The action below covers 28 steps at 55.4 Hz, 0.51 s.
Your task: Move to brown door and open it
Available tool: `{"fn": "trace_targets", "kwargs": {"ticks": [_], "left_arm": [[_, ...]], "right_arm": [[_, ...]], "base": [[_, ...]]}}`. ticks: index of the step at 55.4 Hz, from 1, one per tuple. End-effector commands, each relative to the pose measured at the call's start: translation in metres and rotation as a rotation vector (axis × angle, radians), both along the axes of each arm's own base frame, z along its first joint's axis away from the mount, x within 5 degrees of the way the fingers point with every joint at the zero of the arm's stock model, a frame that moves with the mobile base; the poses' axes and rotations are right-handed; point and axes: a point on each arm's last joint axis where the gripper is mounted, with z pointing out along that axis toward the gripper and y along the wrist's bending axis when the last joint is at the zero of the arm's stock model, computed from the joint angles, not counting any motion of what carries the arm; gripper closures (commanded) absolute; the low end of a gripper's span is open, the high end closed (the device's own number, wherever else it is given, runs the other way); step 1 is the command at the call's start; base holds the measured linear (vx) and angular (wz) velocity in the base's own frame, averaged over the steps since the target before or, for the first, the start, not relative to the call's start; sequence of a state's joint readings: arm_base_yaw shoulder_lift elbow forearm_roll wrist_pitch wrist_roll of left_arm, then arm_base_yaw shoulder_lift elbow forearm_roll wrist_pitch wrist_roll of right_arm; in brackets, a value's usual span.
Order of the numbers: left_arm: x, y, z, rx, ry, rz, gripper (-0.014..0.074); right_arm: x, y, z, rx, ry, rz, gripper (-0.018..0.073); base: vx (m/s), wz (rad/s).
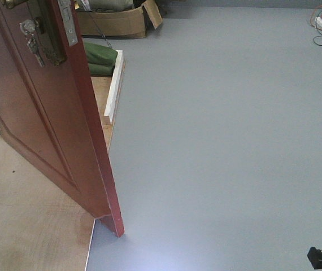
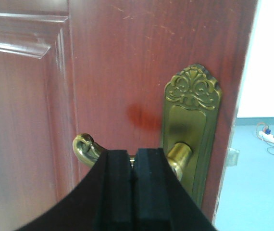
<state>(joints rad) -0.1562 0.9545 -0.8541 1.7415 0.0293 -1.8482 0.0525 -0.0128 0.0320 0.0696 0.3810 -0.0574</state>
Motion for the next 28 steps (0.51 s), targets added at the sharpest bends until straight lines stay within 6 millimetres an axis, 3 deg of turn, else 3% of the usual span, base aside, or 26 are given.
{"fn": "trace_targets", "kwargs": {"ticks": [1,17,28], "left_arm": [[-0.004,0.002,0.014,0.058,-0.057,0.015,0.0603],[-0.006,0.002,0.032,0.066,-0.113,0.022,0.0603],[-0.006,0.002,0.033,0.064,-0.116,0.023,0.0603]], "right_arm": [[0.002,0.0,0.006,-0.006,-0.08,-0.002,0.0559],[0.002,0.0,0.006,-0.006,-0.08,-0.002,0.0559],[0.002,0.0,0.006,-0.006,-0.08,-0.002,0.0559]], "base": [[0.0,0.0],[0.0,0.0],[0.0,0.0]]}}
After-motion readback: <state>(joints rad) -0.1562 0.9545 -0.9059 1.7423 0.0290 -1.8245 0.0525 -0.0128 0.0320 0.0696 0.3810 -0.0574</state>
